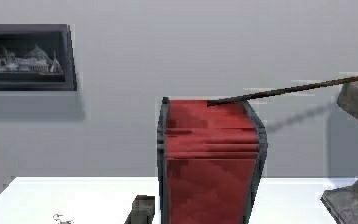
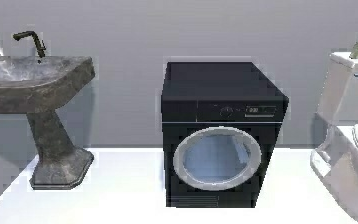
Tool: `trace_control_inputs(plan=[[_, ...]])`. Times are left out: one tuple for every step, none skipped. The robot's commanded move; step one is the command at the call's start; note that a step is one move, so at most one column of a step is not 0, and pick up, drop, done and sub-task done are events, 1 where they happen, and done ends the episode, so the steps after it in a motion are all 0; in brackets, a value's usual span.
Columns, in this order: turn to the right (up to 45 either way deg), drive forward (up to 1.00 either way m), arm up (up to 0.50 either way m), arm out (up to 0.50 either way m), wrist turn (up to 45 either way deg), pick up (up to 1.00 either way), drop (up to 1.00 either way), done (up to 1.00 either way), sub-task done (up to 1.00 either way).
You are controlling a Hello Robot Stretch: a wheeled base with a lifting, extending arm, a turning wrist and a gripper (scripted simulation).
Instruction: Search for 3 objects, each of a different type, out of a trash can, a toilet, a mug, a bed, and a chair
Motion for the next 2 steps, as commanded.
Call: trace_control_inputs(plan=[[0.0,0.0,0.0,0.0,0.0,0.0,0.0,0.0,1.0],[-45.0,0.0,0.0,0.0,0.0,0.0,0.0,0.0,0.0]])
